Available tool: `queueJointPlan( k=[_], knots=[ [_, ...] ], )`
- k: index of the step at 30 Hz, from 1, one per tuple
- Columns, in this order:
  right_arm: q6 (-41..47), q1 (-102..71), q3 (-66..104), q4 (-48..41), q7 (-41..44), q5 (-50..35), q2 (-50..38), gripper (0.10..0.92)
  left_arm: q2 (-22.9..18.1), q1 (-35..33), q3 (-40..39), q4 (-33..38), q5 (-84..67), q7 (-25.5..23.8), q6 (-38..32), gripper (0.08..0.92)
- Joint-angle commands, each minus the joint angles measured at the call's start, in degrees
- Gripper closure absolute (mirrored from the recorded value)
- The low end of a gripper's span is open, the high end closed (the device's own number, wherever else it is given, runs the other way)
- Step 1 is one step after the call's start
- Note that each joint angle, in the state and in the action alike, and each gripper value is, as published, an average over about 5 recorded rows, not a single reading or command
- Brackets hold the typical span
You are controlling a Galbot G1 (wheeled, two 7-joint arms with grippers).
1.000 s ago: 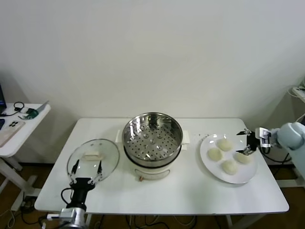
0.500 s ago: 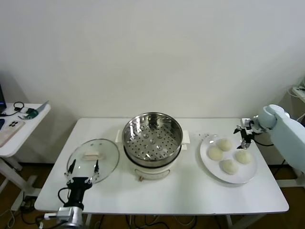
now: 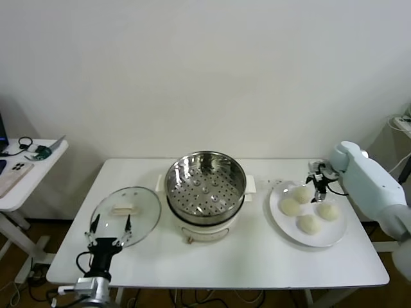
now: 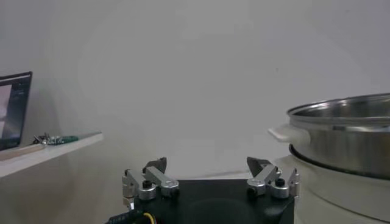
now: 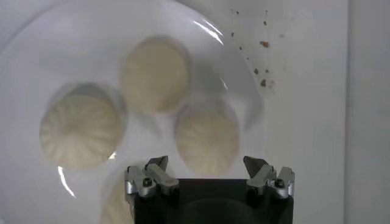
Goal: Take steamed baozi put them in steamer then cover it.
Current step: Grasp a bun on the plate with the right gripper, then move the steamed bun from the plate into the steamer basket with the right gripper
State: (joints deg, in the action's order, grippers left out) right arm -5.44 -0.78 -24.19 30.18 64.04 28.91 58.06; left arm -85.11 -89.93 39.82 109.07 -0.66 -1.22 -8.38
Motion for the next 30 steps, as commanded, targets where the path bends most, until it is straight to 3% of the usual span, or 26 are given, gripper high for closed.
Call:
queueJointPlan(
  k=[1, 12, 19, 30],
  knots=[
    [-1.0, 0.4, 1.5, -3.4, -0.4, 4.4, 2.9, 0.203, 0.1, -0.1, 0.0, 0.0, -0.2, 0.0, 0.0, 0.177],
    [-2.1, -0.1, 4.3, -4.3, -1.2, 8.9, 3.8, 0.21, 0.1, -0.4, 0.1, 0.0, -0.6, 0.0, -0.2, 0.177],
    [-2.5, 0.0, 4.8, -4.8, -1.4, 10.2, 4.4, 0.281, -0.1, -0.5, -0.2, -0.2, -0.5, 0.0, -0.4, 0.177],
    [-4.1, 1.2, 2.7, -1.8, -0.3, 6.5, 3.0, 0.303, -0.5, -1.0, -0.1, 0.2, -0.3, 0.0, -0.6, 0.177]
  ],
)
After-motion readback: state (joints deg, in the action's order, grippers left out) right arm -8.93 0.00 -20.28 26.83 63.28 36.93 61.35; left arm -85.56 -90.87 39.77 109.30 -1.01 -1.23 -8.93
